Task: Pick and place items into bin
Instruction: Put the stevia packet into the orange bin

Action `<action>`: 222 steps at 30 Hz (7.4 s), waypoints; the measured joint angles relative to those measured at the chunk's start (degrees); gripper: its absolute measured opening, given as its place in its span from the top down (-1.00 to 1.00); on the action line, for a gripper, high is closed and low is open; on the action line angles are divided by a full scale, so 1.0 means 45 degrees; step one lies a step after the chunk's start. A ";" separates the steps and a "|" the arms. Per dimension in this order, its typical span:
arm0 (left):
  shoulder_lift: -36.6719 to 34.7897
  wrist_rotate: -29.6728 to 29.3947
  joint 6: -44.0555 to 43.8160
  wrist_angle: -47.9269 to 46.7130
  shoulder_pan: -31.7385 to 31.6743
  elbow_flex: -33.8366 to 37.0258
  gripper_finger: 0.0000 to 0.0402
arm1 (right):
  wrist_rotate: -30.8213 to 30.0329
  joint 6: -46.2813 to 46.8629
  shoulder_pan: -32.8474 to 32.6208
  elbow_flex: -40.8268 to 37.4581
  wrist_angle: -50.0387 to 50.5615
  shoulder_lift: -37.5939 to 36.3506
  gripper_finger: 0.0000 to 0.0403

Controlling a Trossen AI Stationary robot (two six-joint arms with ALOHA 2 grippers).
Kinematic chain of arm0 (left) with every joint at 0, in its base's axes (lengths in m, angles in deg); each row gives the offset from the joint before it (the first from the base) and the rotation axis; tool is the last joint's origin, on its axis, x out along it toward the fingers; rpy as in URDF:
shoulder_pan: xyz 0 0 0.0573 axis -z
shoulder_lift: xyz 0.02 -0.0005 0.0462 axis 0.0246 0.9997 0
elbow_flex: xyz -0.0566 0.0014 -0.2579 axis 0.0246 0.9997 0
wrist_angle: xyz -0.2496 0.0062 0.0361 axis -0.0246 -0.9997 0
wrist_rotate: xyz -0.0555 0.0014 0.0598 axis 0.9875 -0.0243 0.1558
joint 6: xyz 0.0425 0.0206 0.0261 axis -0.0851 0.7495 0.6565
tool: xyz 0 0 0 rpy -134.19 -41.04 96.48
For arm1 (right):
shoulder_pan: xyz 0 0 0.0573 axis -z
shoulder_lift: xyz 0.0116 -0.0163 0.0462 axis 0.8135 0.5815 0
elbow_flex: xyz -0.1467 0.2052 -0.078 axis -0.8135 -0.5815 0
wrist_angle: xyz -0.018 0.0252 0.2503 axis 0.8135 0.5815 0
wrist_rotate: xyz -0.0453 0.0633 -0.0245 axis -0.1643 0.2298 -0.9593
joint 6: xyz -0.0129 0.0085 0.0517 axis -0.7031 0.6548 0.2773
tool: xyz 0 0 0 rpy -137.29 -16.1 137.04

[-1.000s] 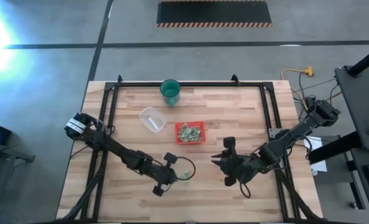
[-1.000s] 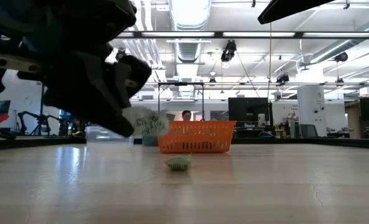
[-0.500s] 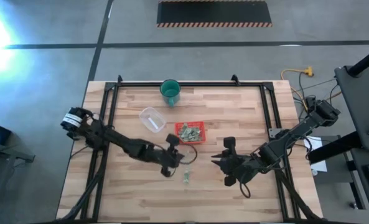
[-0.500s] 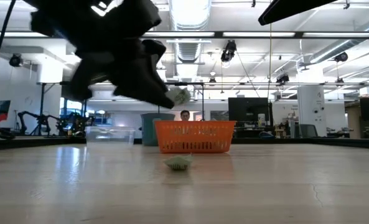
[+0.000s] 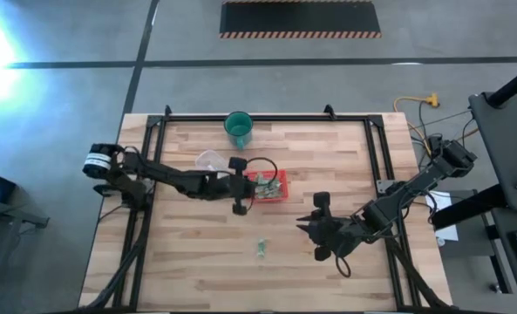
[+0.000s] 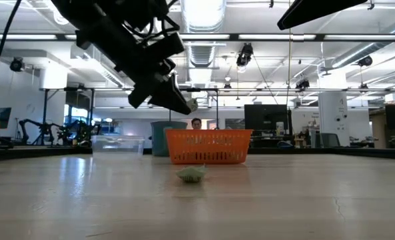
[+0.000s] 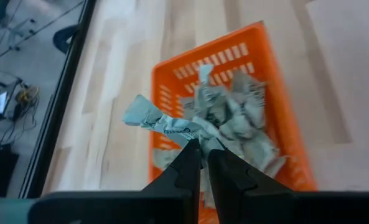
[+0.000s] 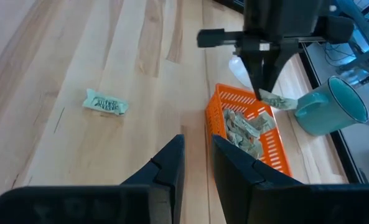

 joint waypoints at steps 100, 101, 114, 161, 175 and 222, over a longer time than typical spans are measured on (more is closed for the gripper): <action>-0.5829 0.0022 -0.3451 -0.5289 0.4470 0.1035 0.46 | 0.6714 -0.3783 0.2521 0.2755 -0.5352 0.8568 0.58; -0.5829 0.0021 -0.3451 -0.5289 0.4470 0.1035 0.46 | 0.6648 -0.3872 0.2521 0.2764 -0.5309 0.8568 0.62; -0.5829 0.0021 -0.3451 -0.5289 0.4470 0.1035 0.46 | 0.6523 -0.4405 0.2492 0.2764 -0.5200 0.8496 0.96; -0.5819 0.0023 -0.3436 -0.5199 0.4472 0.1025 0.46 | 0.7021 -0.2118 0.2268 0.1331 -0.5508 0.7159 0.13; -0.5819 0.0023 -0.3445 -0.5212 0.4472 0.1025 0.46 | 0.7023 -0.1490 0.2569 0.1186 -0.5576 0.7325 0.16; -0.5819 0.0022 -0.3423 -0.5138 0.4471 0.1025 0.46 | 0.2138 -0.4057 0.2707 0.1341 -0.4290 0.5039 0.96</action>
